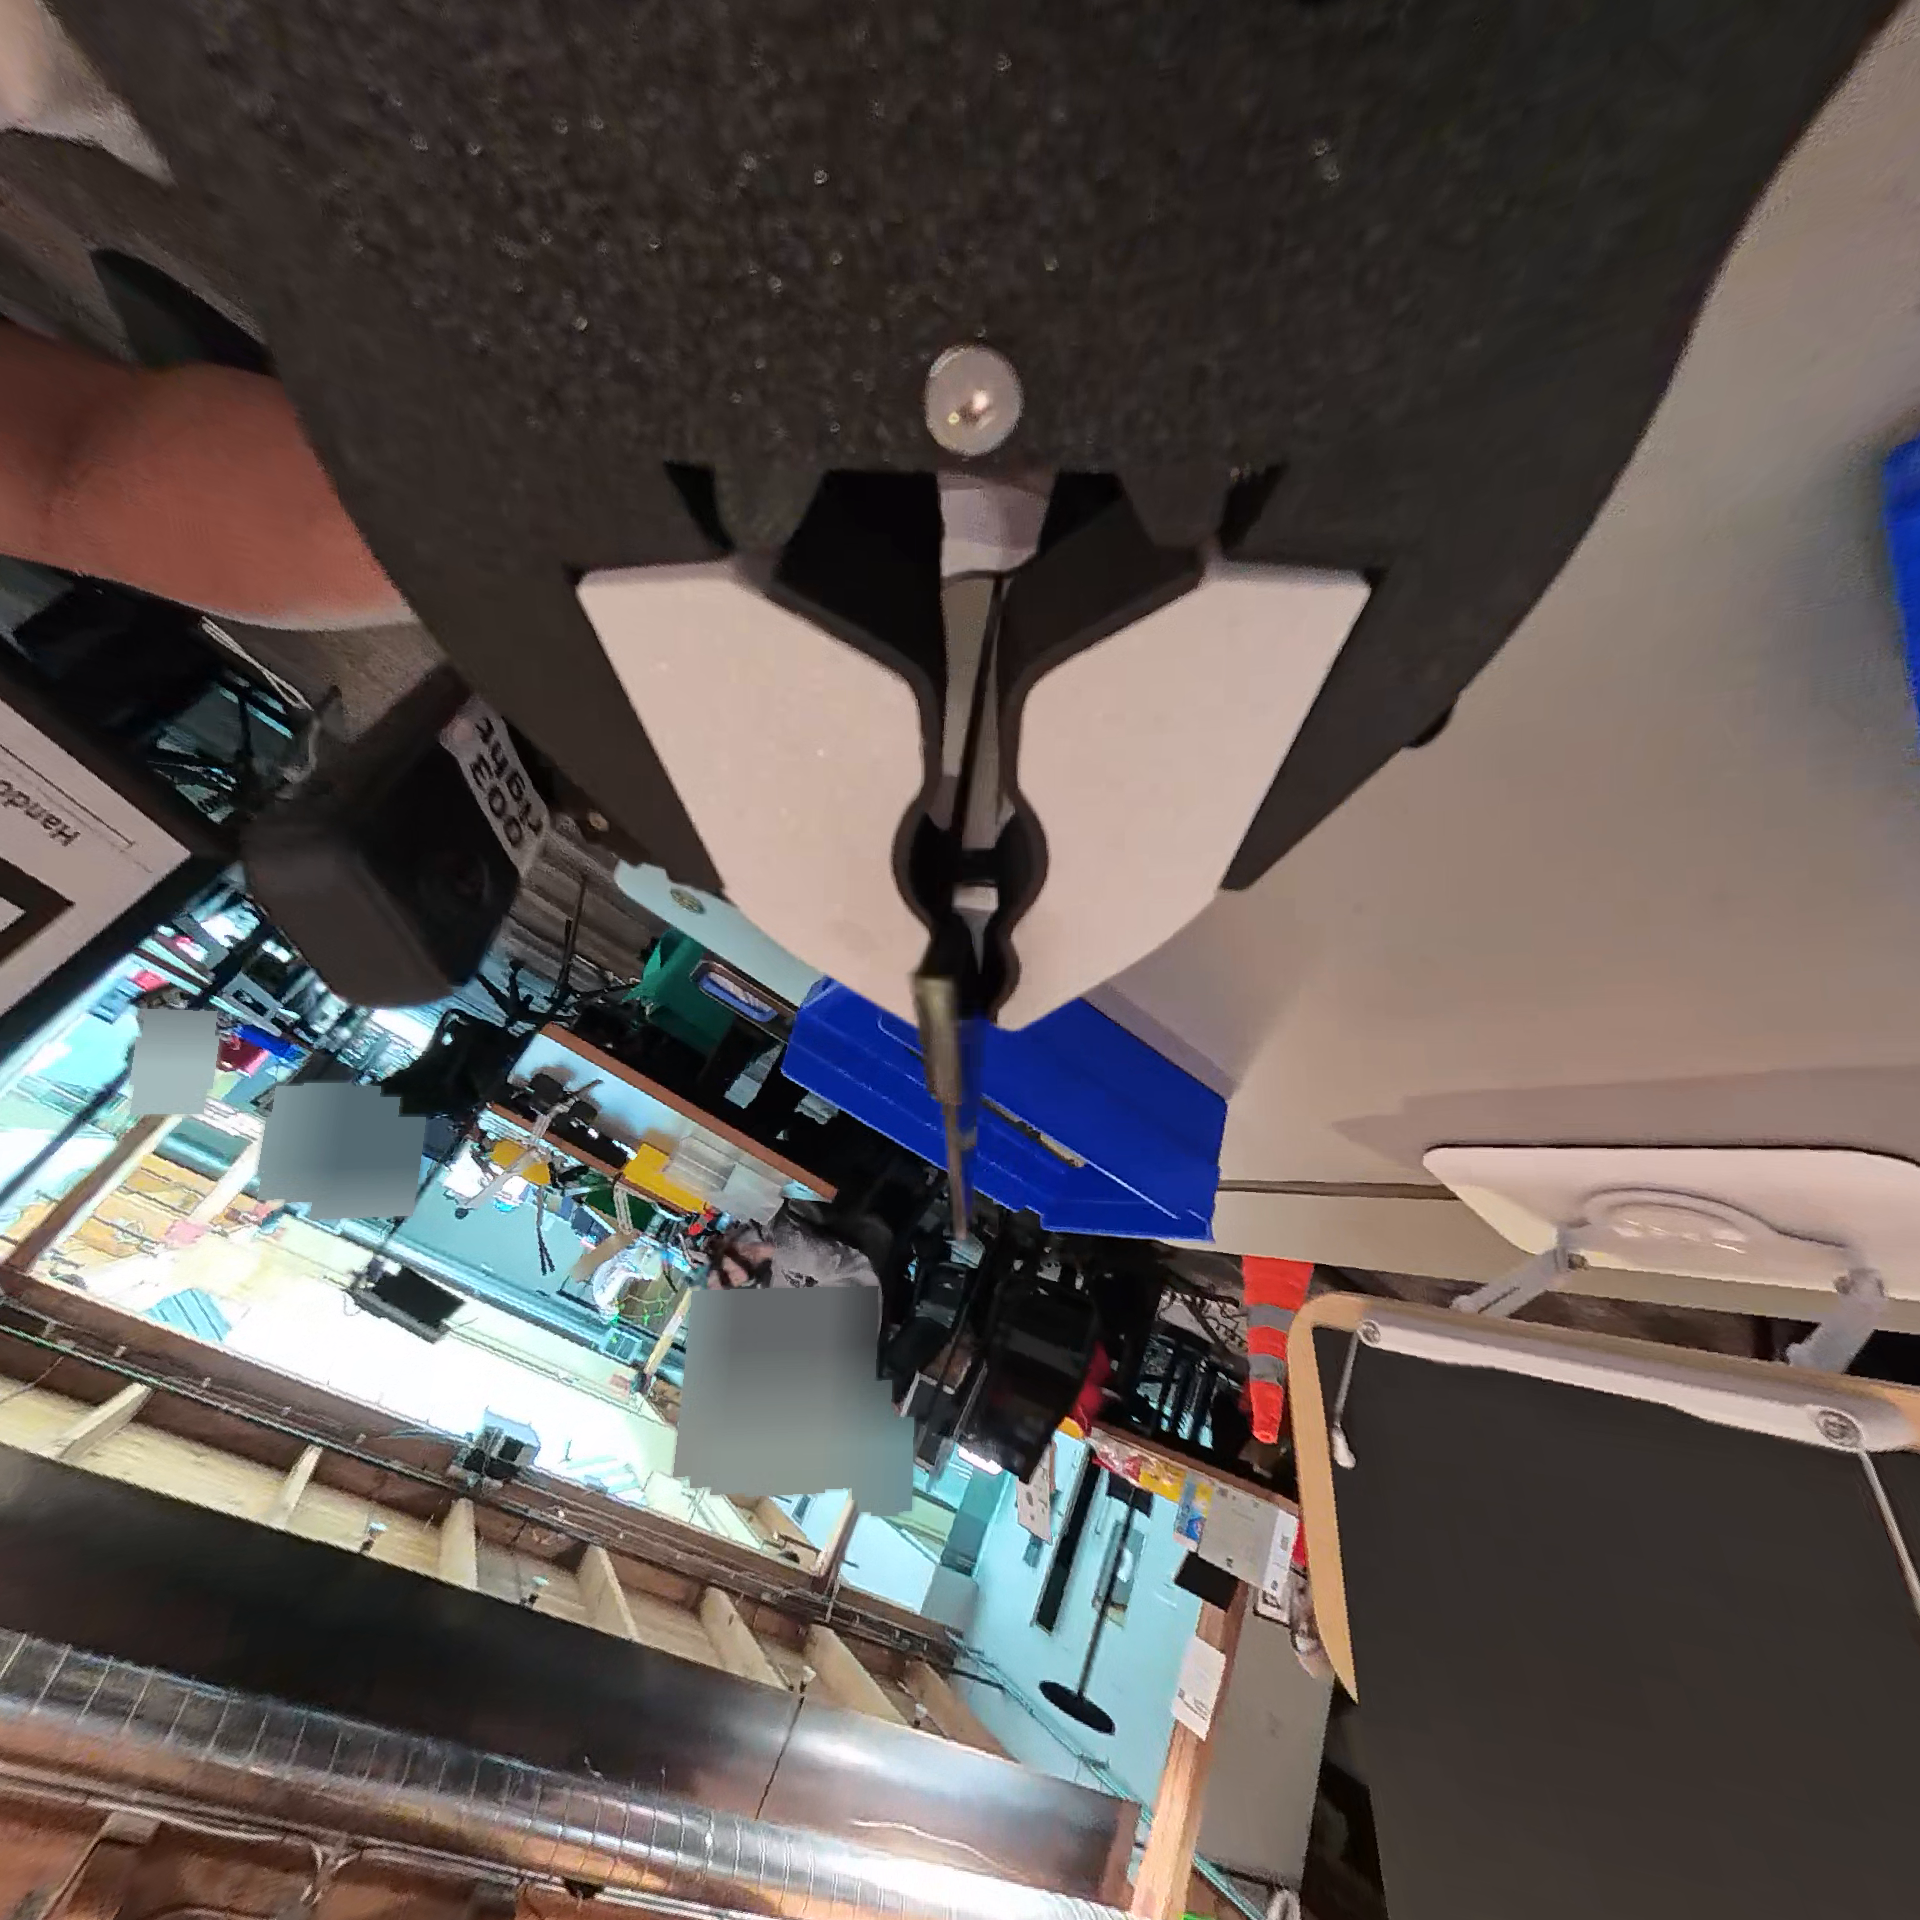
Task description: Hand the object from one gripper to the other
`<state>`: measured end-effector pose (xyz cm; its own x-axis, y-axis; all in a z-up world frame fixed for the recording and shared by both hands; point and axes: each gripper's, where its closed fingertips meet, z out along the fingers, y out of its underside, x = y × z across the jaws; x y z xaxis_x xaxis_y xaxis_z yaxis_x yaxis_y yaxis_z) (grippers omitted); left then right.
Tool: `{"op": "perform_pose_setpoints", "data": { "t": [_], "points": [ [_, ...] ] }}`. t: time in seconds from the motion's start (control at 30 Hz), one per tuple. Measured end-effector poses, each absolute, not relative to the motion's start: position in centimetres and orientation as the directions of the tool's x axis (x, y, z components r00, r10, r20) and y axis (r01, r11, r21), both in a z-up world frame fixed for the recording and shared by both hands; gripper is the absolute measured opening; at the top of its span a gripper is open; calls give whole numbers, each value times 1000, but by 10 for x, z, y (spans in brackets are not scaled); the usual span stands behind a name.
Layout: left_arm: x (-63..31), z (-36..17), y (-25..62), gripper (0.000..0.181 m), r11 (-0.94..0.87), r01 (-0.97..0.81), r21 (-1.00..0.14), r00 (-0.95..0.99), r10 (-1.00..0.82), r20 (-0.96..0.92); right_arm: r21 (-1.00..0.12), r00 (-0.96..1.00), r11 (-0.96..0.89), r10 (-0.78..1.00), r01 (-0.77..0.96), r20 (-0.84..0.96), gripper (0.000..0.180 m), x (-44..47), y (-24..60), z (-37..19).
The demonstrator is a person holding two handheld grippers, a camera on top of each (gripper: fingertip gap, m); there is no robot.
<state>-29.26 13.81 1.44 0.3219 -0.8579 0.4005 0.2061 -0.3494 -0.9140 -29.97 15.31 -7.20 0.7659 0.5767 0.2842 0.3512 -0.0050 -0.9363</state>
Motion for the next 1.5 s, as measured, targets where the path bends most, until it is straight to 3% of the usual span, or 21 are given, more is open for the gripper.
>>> {"op": "perform_pose_setpoints", "data": {
  "t": [0.07,0.17,0.3,0.4,0.5,0.63,0.87,0.93,1.0,1.03,1.17,1.5],
  "points": [
    [-292,12,137,8,-378,170,-910,290,-864,412,-935,759,-25,592,354,272,88,-296,155,-73],
    [-298,11,141,37,-395,115,-912,295,-863,411,-892,749,53,522,450,409,87,-279,164,-67],
    [-314,13,143,52,-278,-63,-958,361,-902,238,-672,592,174,351,720,725,87,-258,172,-65],
    [-315,-1,118,52,-233,-313,-920,273,-950,148,-505,451,207,260,838,854,87,-253,175,-68],
    [-322,-18,120,53,-121,-499,-858,321,-946,-53,-328,291,253,175,910,941,87,-257,173,-69],
    [-323,-37,111,51,-41,-656,-754,271,-944,-185,6,-17,283,36,959,999,87,-266,166,-75],
    [-321,-74,104,34,22,-797,-604,178,-946,-269,242,-220,320,-104,916,970,87,-297,147,-76],
    [-319,-81,104,31,46,-817,-574,153,-943,-294,278,-241,307,-152,910,958,87,-299,145,-76],
    [-318,-90,100,6,76,-841,-536,112,-944,-310,280,-241,312,-157,908,958,87,-300,144,-77],
    [-317,-92,101,5,84,-844,-530,110,-939,-325,283,-247,303,-152,910,957,87,-298,145,-78],
    [-313,-89,104,2,57,-824,-564,139,-944,-299,309,-246,312,-224,899,943,87,-296,145,-72],
    [-321,-76,123,2,74,-816,-573,201,-893,-402,129,-31,416,-234,900,972,87,-288,137,-56]
  ]
}}
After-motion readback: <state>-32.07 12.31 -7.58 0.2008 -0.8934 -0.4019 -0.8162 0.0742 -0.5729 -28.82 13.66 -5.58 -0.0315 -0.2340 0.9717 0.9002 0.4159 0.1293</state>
